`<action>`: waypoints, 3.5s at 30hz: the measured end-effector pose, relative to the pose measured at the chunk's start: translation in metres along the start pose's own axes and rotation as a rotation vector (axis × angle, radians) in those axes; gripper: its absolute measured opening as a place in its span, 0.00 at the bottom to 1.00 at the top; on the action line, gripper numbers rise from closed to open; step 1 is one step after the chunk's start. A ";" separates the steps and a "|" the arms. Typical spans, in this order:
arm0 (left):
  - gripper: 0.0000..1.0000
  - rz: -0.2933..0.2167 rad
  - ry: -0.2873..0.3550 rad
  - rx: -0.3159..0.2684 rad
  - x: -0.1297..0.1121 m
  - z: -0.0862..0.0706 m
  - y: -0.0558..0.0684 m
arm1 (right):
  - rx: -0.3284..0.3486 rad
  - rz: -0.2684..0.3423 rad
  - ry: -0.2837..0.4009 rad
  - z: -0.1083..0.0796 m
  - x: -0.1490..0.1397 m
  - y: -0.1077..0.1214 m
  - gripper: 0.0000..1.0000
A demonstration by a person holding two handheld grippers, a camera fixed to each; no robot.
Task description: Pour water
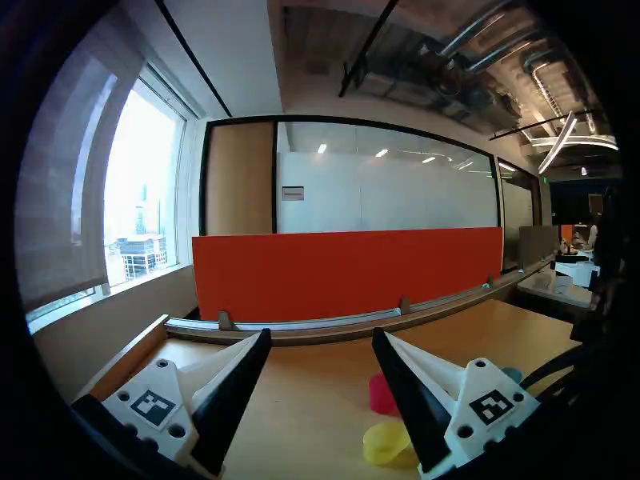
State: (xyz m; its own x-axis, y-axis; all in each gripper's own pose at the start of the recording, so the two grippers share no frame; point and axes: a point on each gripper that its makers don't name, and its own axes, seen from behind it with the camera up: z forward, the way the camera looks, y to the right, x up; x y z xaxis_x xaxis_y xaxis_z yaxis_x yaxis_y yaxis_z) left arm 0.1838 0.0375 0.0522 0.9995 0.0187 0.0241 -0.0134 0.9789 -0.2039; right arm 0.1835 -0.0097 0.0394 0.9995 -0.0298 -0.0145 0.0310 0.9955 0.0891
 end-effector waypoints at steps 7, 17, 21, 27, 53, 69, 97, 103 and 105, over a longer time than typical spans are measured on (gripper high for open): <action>0.94 0.028 -0.018 -0.048 -0.001 0.005 0.005 | 0.051 -0.042 -0.018 0.004 -0.001 -0.007 0.99; 0.94 0.124 -0.084 -0.245 -0.007 0.016 0.039 | 0.188 -0.155 -0.059 0.008 -0.001 -0.026 1.00; 0.94 0.159 -0.103 -0.308 -0.004 0.022 0.051 | 0.237 -0.192 -0.079 0.009 -0.001 -0.032 1.00; 0.94 0.225 -0.129 -0.368 -0.002 0.033 0.063 | 0.319 -0.242 -0.126 0.009 -0.009 -0.044 1.00; 0.94 0.194 -0.228 -0.659 -0.009 0.051 0.121 | 0.548 -0.145 -0.273 0.002 -0.014 -0.073 1.00; 0.94 0.224 -0.276 -0.802 -0.004 0.066 0.159 | 0.624 -0.199 -0.355 -0.007 -0.027 -0.081 1.00; 0.94 0.347 -0.362 -1.017 -0.046 0.090 0.214 | 0.715 -0.264 -0.418 -0.014 -0.058 -0.086 1.00; 0.94 0.361 -0.386 -1.055 -0.062 0.098 0.228 | 0.712 -0.259 -0.424 -0.013 -0.064 -0.082 1.00; 0.94 0.369 -0.396 -1.065 -0.068 0.101 0.232 | 0.712 -0.257 -0.425 -0.013 -0.065 -0.080 1.00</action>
State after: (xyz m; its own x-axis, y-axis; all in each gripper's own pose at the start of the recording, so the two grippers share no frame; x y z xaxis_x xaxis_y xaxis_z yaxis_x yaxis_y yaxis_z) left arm 0.1104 0.2838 0.1017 0.8597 0.5078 0.0554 -0.0819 0.2441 -0.9663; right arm 0.1158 -0.0867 0.0205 0.8756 -0.4187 0.2408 0.1148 0.6648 0.7382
